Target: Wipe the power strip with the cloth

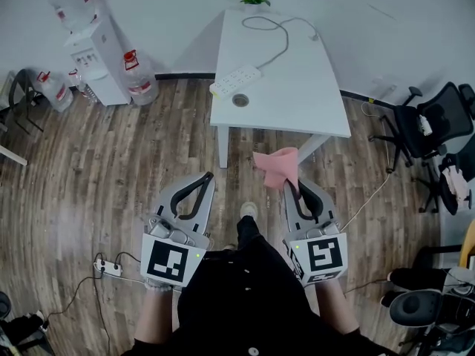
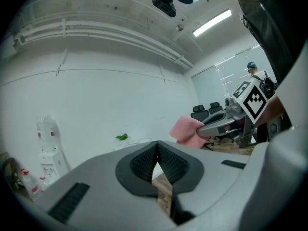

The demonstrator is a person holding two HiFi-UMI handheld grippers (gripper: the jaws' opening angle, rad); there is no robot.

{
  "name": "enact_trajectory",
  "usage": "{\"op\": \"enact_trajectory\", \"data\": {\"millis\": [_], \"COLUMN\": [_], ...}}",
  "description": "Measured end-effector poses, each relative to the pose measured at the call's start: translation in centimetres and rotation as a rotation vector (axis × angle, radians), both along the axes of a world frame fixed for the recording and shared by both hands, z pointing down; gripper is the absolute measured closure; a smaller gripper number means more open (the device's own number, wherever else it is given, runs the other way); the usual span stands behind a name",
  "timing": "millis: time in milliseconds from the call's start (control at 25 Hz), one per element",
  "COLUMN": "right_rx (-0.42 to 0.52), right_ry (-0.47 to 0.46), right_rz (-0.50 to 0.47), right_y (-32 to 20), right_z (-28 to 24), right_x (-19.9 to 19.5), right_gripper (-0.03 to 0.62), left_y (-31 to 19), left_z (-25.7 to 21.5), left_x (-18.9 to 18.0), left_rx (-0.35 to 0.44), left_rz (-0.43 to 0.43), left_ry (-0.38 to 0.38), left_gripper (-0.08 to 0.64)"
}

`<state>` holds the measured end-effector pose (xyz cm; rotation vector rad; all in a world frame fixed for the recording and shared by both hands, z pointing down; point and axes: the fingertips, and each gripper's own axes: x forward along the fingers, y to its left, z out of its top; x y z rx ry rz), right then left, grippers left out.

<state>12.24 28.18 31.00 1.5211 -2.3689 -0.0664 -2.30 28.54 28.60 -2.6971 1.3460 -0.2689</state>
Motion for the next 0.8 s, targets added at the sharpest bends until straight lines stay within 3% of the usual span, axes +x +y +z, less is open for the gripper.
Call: {"op": "enact_trajectory", "data": {"millis": [440, 800], "right_rx": [0.015, -0.006], "right_ry": [-0.008, -0.002], "right_rz": [-0.062, -0.090], "right_y": [-5.5, -14.1], "right_z": [0.1, 0.7], "right_x": [-0.6, 1.3], "right_gripper": [0.541, 0.541], "left_y": [-3.7, -11.7], "left_z": [-0.1, 0.3], "left_x": [-0.1, 1.8], "left_rx": [0.022, 0.005], "left_rz": [-0.047, -0.079], "left_ry": [-0.028, -0.019], "left_gripper": [0.546, 0.546]}}
